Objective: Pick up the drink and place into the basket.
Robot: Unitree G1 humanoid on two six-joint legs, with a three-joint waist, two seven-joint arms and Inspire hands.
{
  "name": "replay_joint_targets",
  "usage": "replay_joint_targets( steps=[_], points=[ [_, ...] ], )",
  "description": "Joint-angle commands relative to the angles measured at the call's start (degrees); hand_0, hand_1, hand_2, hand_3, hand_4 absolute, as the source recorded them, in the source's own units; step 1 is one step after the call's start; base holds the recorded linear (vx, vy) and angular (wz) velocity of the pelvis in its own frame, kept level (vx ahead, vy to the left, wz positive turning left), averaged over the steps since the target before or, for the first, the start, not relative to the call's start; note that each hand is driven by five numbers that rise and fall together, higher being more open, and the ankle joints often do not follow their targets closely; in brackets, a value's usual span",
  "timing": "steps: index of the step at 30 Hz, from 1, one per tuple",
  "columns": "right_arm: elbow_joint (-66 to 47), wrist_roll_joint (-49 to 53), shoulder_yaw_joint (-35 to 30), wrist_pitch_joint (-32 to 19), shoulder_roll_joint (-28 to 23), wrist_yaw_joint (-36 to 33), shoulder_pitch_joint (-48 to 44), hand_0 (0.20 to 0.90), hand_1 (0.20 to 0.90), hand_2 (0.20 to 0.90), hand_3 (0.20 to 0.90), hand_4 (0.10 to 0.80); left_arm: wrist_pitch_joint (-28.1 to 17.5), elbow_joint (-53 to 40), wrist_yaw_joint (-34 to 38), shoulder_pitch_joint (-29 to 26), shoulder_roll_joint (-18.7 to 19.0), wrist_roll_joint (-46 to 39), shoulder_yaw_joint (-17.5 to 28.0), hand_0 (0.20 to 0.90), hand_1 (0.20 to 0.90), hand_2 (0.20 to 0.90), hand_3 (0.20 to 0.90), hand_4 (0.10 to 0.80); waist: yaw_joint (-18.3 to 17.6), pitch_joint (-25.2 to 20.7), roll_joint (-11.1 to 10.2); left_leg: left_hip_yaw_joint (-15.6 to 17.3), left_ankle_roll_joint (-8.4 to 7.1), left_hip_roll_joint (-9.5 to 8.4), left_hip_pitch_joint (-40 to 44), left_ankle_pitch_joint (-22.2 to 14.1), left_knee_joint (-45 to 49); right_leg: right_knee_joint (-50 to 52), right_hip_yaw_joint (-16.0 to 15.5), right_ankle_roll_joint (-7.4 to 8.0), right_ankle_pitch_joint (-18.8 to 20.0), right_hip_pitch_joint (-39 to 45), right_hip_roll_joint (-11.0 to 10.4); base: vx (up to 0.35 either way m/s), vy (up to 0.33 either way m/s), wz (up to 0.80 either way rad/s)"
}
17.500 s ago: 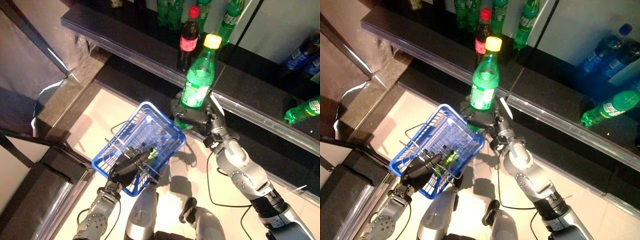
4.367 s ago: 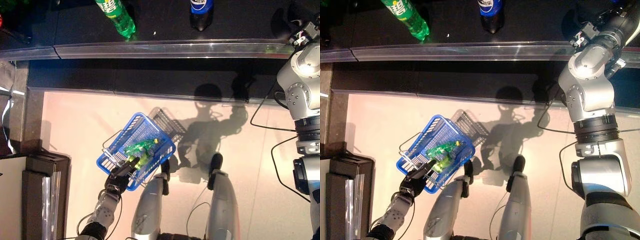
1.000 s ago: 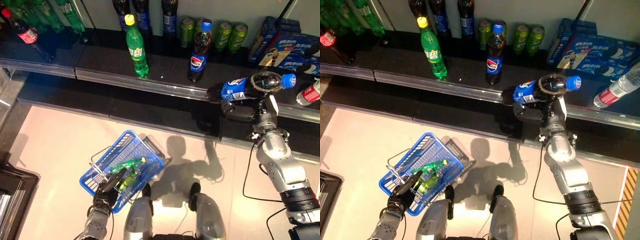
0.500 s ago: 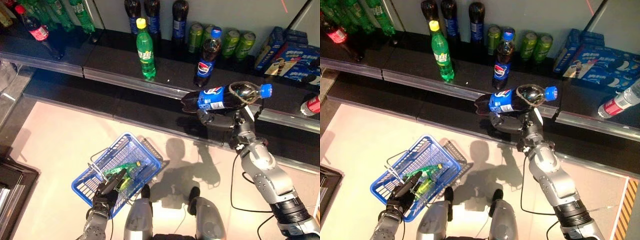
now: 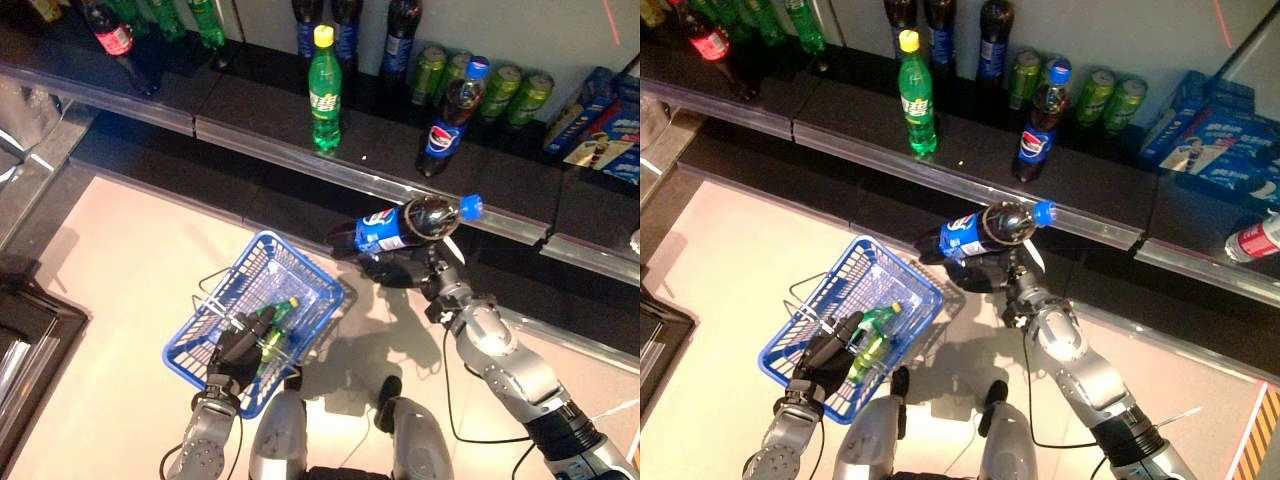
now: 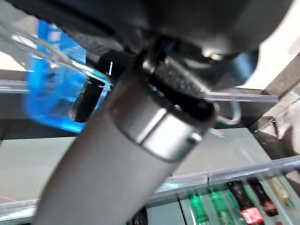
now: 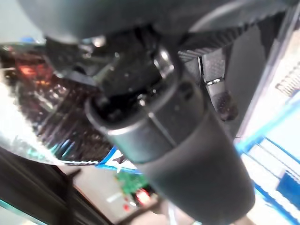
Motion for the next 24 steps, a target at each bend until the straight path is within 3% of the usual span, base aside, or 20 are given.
replay_joint_targets(
  steps=[1,12,24],
  points=[
    [-8.60,-2.29,-0.33,-7.62,1.78,-1.34,-5.13,0.300,0.300,0.300,0.200,0.100,-6.59,-20.47,-12.70,-2.52,5.13,-1.33,-0.04,0.300,0.300,0.300,0.200,0.100,0.59,-10.20,0.15,0.16,1.93,-0.85,-2.95,1.34,5.38,-3.86,-1.56,-2.88,-0.59,6.17,1.53,-0.018,0.000,0.17],
    [-4.70,-4.78,6.91,-8.15,5.12,-7.73,-7.48,0.300,0.300,0.300,0.200,0.100,-2.72,-31.52,-16.35,-4.11,8.07,-2.05,-2.30,0.300,0.300,0.300,0.200,0.100,4.13,-9.67,-0.15,-3.43,2.04,-2.73,-3.70,1.12,5.93,-5.30,-3.56,-2.03,0.29,7.47,0.89,0.004,-0.014,0.15],
    [5.13,-9.35,12.90,-3.14,10.64,-13.25,-10.34,0.300,0.300,0.300,0.200,0.100,3.22,-38.70,-25.15,-6.73,8.96,-4.78,-3.73,0.300,0.300,0.300,0.200,0.100,7.48,-10.27,0.12,-6.13,2.11,-4.40,-4.30,0.98,6.12,-6.09,-5.72,-1.83,0.60,8.72,0.10,0.033,0.005,0.15]
  ],
)
